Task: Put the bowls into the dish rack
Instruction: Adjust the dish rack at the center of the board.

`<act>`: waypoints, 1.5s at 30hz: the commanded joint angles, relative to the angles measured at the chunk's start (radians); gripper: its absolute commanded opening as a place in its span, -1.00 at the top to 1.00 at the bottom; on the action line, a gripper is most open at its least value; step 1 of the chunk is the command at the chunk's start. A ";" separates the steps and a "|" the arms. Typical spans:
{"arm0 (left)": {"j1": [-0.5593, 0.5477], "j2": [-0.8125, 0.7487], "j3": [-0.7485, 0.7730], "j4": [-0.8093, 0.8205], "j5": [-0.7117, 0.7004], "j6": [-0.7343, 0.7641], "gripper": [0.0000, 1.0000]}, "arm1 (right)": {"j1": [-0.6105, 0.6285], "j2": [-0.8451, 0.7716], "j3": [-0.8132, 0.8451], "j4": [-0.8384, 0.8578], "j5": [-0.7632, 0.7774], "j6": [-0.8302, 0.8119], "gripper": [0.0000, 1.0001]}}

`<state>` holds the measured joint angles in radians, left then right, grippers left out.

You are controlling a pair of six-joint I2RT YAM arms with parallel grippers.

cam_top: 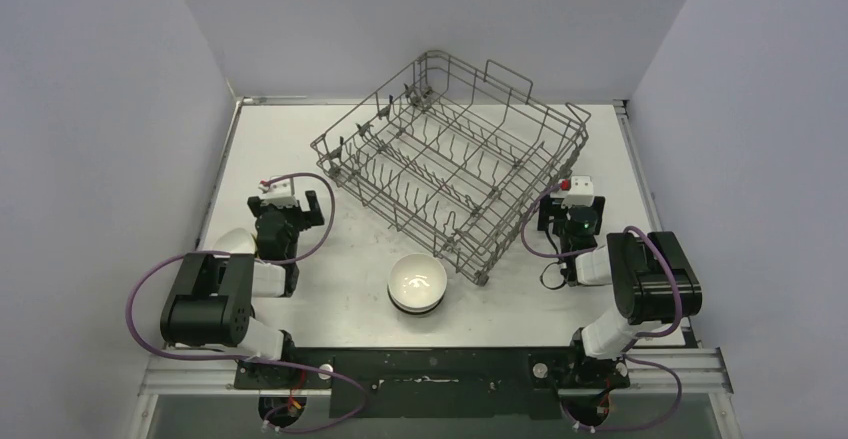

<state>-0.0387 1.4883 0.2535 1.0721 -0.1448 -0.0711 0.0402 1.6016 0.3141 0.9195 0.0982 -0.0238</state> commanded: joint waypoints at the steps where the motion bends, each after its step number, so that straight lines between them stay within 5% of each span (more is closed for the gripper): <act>1: -0.005 -0.017 0.007 0.025 0.008 -0.005 -0.92 | 0.019 -0.005 0.043 0.097 -0.075 0.024 -0.79; 27: -0.003 -0.024 0.004 0.026 -0.001 -0.012 -0.93 | 0.027 -0.012 0.048 0.081 -0.003 0.048 -0.79; 31: -0.004 -0.127 -0.043 0.024 -0.053 -0.032 -0.92 | 0.033 -0.140 0.110 -0.153 0.058 0.117 -0.80; 36: -0.005 -0.289 -0.157 0.090 -0.205 -0.088 -0.92 | 0.028 -0.307 0.024 -0.183 0.154 0.242 -0.79; 45: -0.012 -0.579 -0.096 -0.255 -0.276 -0.301 -0.92 | 0.007 -0.386 0.132 -0.559 0.456 0.460 -0.79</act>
<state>-0.0463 0.9836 0.1036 0.9401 -0.3717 -0.2394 0.0582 1.2339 0.3634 0.5682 0.3714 0.2783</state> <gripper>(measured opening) 0.963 0.897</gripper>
